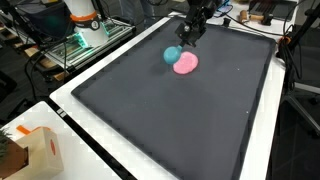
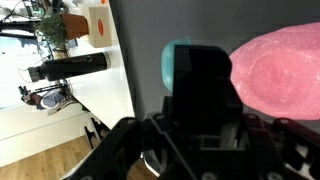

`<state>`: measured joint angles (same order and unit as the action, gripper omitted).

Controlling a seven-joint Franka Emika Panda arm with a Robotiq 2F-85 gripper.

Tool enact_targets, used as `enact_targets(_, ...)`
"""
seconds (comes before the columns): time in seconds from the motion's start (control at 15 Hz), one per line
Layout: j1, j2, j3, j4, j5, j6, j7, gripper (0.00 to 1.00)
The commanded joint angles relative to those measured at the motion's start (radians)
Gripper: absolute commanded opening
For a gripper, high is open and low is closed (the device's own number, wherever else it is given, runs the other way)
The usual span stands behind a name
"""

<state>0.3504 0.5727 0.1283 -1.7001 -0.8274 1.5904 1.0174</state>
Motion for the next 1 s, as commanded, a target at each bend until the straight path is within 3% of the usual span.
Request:
enact_targets(0.0,-0.016,-0.008,-0.003,-0.011,0.002,0.045,-0.042,0.25)
enact_targets(0.53,-0.049,-0.067,-0.003,-0.041,0.028,0.132,-0.129,0.25)
enact_targets(0.93,-0.099,-0.165,0.003,-0.088,0.124,0.234,-0.27,0.25)
